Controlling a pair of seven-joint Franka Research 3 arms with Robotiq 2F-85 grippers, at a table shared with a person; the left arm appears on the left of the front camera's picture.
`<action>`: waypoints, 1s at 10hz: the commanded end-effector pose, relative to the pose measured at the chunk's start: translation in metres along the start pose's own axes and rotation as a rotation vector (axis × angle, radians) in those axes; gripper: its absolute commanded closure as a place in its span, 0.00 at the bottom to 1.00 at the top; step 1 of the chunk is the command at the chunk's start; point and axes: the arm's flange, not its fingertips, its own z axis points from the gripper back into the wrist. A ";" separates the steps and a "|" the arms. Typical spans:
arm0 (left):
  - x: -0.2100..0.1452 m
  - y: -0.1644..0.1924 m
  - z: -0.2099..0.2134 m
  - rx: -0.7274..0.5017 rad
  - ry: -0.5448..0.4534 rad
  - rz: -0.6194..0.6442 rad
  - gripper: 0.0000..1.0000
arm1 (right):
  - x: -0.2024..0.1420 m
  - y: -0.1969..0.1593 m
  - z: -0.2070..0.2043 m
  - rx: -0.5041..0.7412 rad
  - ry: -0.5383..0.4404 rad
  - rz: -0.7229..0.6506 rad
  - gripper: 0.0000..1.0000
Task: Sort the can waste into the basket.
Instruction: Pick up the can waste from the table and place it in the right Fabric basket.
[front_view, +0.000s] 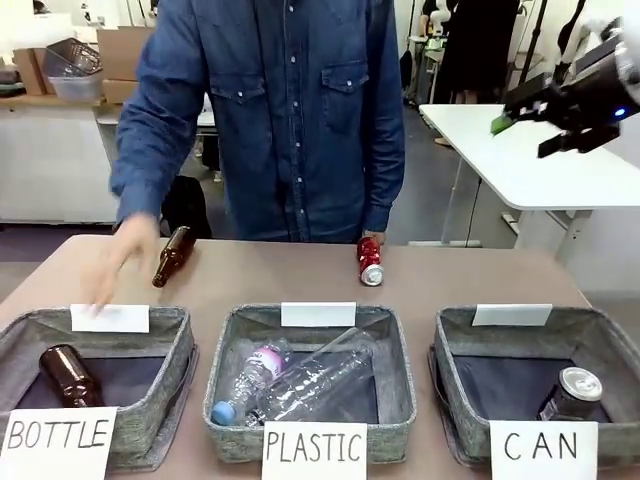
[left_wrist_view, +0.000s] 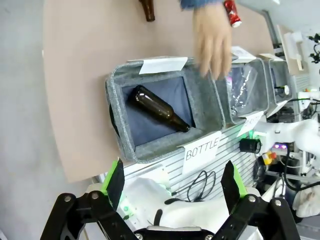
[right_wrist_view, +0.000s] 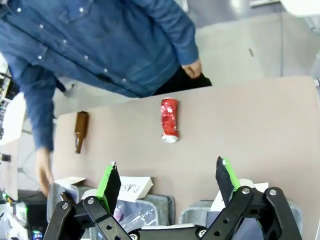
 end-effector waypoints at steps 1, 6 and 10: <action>-0.001 -0.002 0.001 0.000 0.003 0.013 0.00 | -0.001 0.004 0.003 0.006 0.013 0.004 0.00; -0.001 -0.002 0.001 0.000 0.003 0.013 0.00 | -0.001 0.004 0.003 0.006 0.013 0.004 0.00; -0.001 -0.002 0.001 0.000 0.003 0.013 0.00 | -0.002 0.027 -0.043 0.027 0.156 0.106 0.00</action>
